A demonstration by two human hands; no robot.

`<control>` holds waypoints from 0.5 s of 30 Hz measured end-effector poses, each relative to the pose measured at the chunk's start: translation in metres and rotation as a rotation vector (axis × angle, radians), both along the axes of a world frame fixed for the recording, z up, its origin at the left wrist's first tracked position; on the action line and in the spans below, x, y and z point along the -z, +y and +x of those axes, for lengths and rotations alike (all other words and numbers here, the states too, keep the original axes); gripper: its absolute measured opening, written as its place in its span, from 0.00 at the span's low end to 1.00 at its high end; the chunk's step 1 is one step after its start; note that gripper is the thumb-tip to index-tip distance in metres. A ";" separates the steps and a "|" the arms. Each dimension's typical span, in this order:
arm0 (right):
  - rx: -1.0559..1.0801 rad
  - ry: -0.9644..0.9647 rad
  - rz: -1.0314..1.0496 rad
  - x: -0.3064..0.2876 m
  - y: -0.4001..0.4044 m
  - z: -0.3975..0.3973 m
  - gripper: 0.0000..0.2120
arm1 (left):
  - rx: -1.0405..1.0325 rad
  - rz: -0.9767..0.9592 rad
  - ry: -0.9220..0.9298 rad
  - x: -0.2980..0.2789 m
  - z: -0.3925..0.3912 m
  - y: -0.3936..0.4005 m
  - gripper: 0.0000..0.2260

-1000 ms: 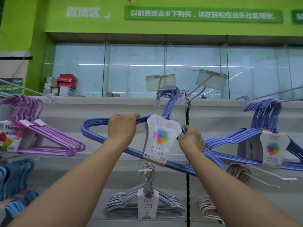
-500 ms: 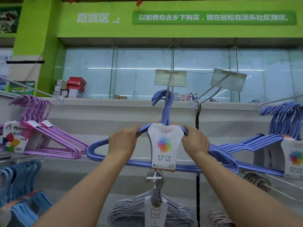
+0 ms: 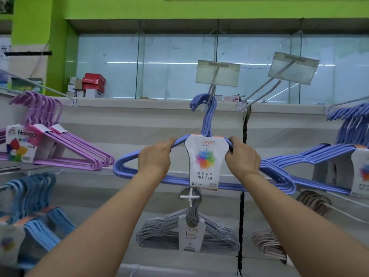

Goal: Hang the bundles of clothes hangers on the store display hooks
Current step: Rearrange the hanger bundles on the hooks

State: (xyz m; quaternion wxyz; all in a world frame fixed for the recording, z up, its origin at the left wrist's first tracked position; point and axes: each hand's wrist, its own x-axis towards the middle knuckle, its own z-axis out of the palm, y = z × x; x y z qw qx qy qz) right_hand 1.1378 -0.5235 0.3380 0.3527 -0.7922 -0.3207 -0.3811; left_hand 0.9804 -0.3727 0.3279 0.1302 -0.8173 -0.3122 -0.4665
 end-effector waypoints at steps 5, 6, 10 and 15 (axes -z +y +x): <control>0.043 -0.092 -0.003 0.006 -0.006 0.004 0.11 | 0.013 -0.018 0.033 -0.001 -0.003 -0.007 0.26; 0.053 -0.179 0.076 0.013 -0.007 0.004 0.14 | 0.025 0.008 0.024 0.001 -0.003 -0.007 0.27; -0.167 -0.428 0.376 0.075 -0.005 -0.016 0.13 | 0.170 0.305 -0.337 0.037 -0.004 -0.002 0.26; -0.273 -0.263 0.068 0.181 0.010 -0.016 0.04 | 0.372 -0.007 -0.643 0.143 -0.002 -0.017 0.10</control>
